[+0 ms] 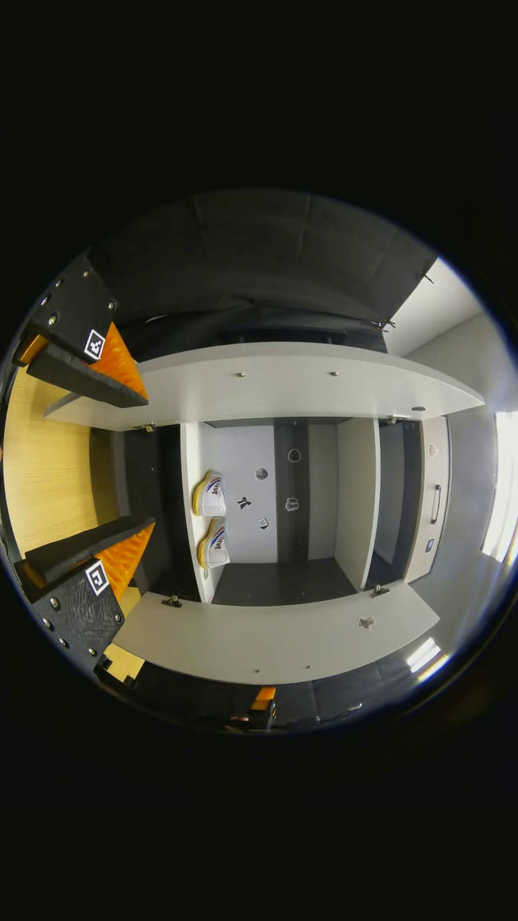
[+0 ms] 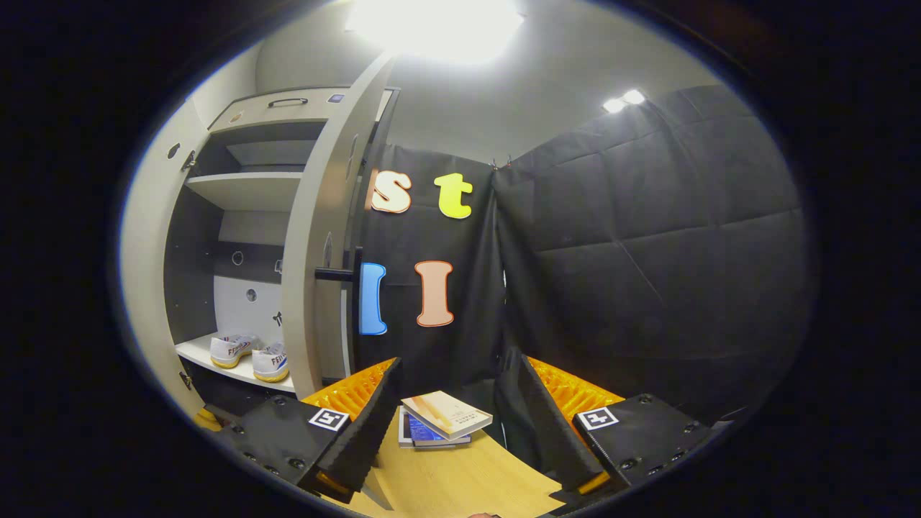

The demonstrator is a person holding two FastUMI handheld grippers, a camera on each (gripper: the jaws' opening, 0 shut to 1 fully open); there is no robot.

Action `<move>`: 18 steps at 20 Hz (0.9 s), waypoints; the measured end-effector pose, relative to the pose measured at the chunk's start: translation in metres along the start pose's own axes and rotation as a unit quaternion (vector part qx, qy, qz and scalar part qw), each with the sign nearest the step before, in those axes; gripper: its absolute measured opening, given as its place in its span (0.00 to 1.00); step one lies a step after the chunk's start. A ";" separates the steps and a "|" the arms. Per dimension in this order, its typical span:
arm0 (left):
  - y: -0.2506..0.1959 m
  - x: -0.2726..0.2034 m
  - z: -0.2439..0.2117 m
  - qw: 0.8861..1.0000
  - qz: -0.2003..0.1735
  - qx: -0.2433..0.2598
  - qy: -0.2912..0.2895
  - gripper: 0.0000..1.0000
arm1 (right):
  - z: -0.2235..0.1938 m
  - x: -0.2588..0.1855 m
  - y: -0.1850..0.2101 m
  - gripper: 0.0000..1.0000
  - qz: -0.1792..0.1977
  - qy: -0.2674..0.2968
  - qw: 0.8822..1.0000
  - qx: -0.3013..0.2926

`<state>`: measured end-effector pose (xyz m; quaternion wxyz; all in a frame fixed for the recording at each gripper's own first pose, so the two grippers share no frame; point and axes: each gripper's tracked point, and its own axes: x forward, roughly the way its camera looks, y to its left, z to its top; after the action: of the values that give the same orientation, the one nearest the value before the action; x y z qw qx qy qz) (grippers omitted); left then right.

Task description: Grab one shoe with the right hand and put it into the shoe cabinet, grab the other shoe with the left hand and put it into the shoe cabinet; then close the right door with the right hand and the left door with the left hand.

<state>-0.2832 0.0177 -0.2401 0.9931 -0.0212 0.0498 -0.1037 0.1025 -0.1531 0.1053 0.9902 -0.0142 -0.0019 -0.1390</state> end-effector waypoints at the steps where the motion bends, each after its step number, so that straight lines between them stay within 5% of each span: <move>1: 0.002 -0.001 0.001 1.000 0.003 0.000 -0.001 0.81 | 0.000 0.003 0.002 0.99 0.001 0.004 1.000 0.003; 7: 0.032 -0.007 0.001 1.000 0.025 -0.003 0.001 0.81 | -0.007 0.016 0.019 0.91 0.015 0.020 1.000 -0.011; 18: 0.063 -0.002 0.008 0.999 0.045 -0.023 -0.007 0.81 | -0.002 0.001 0.053 0.91 0.060 0.014 0.998 -0.017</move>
<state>-0.2710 0.0800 -0.2355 0.9964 -0.0420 0.0465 -0.0572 0.1184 -0.1022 0.1020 0.9963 -0.0293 0.0154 -0.0794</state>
